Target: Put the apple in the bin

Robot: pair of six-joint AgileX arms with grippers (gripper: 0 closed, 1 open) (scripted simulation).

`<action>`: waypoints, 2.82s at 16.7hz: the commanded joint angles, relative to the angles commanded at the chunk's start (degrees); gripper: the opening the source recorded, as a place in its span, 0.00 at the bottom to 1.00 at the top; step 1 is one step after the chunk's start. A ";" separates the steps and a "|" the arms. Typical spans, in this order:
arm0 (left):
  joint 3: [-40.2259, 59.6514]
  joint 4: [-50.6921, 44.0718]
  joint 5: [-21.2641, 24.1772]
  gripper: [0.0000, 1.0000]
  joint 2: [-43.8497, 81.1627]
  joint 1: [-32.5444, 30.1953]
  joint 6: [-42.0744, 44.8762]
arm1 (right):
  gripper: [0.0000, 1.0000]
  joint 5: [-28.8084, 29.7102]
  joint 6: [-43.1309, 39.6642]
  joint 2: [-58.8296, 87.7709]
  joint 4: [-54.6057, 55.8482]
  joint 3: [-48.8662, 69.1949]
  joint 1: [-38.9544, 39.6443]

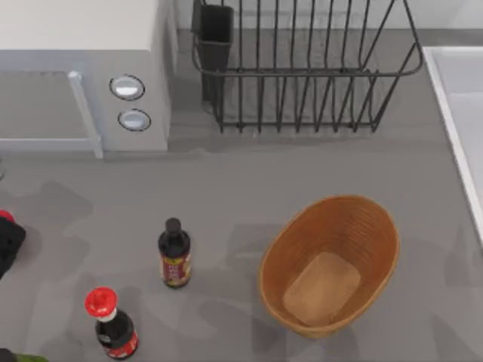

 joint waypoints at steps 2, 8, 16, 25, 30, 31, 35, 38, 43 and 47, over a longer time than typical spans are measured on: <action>7.40 -6.26 0.03 1.00 12.58 0.68 7.47 | 1.00 0.00 0.00 0.00 0.00 0.00 0.00; 26.45 -21.65 0.04 1.00 40.18 2.20 26.27 | 1.00 0.00 0.00 0.00 0.00 0.00 0.00; 36.46 -27.89 -0.62 1.00 52.12 3.60 34.40 | 1.00 0.00 0.00 0.00 0.00 0.00 0.00; 30.32 -20.86 -0.64 1.00 53.05 4.10 34.86 | 1.00 0.00 0.00 0.00 0.00 0.00 0.00; 27.57 -13.07 -0.60 1.00 58.18 3.79 34.67 | 1.00 0.00 0.00 0.00 0.00 0.00 0.00; 27.75 -12.56 -0.59 1.00 58.77 3.70 34.60 | 1.00 0.00 0.00 0.00 0.00 0.00 0.00; 27.78 -12.49 -0.59 1.00 58.85 3.68 34.59 | 1.00 0.00 0.00 0.00 0.00 0.00 0.00; 27.78 -12.49 -0.59 0.77 58.85 3.68 34.59 | 1.00 0.00 0.00 0.00 0.00 0.00 0.00; 27.78 -12.49 -0.59 0.40 58.85 3.68 34.59 | 1.00 0.00 0.00 0.00 0.00 0.00 0.00; 27.78 -12.49 -0.59 0.10 58.85 3.68 34.59 | 1.00 0.00 0.00 0.00 0.00 0.00 0.00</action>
